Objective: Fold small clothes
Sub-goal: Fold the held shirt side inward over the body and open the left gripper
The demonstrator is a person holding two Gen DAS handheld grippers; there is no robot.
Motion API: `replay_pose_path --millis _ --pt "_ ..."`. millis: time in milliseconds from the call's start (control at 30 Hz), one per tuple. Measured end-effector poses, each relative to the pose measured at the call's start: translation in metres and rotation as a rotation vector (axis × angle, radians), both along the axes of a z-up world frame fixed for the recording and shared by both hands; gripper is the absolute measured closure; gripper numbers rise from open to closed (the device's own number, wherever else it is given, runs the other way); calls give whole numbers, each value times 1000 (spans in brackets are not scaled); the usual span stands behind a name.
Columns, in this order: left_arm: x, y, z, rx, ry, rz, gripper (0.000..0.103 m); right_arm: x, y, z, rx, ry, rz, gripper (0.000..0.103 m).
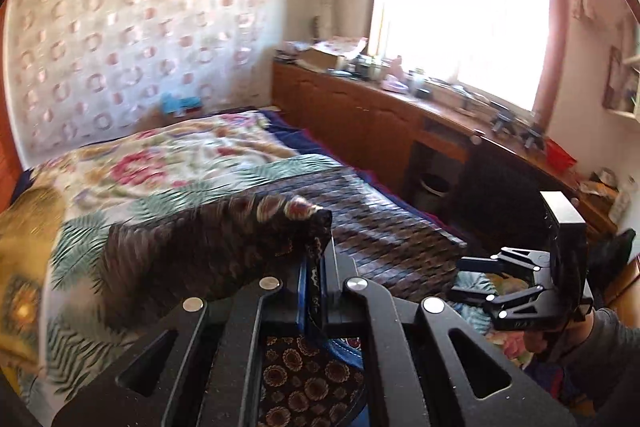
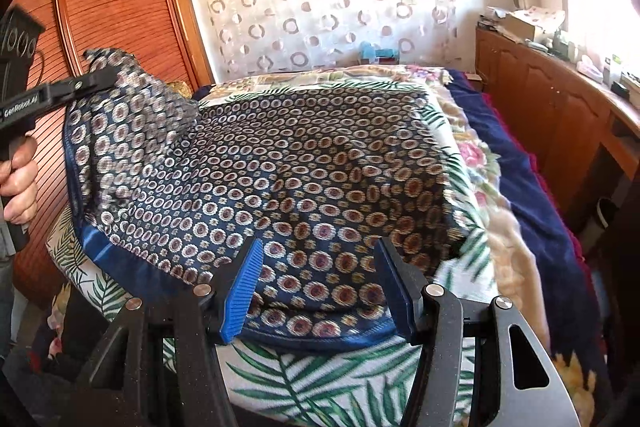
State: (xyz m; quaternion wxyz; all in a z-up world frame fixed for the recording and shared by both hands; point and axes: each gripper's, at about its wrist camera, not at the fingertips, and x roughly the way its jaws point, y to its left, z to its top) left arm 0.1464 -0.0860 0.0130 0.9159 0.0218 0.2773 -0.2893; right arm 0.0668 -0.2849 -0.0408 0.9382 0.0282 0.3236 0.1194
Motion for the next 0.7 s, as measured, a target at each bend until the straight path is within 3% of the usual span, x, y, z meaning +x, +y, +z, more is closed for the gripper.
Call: replay_pose_path --millis 433,600,700 --pt "5 -93 24 -11 3 -190 98 -25 -24 -4 45 -15 -63 43" --pt "10 -108 17 36 -5 -199 98 -30 -31 4 51 -12 -74 43" --pt "16 -99 9 26 41 -181 96 -32 -34 5 49 -14 -76 43"
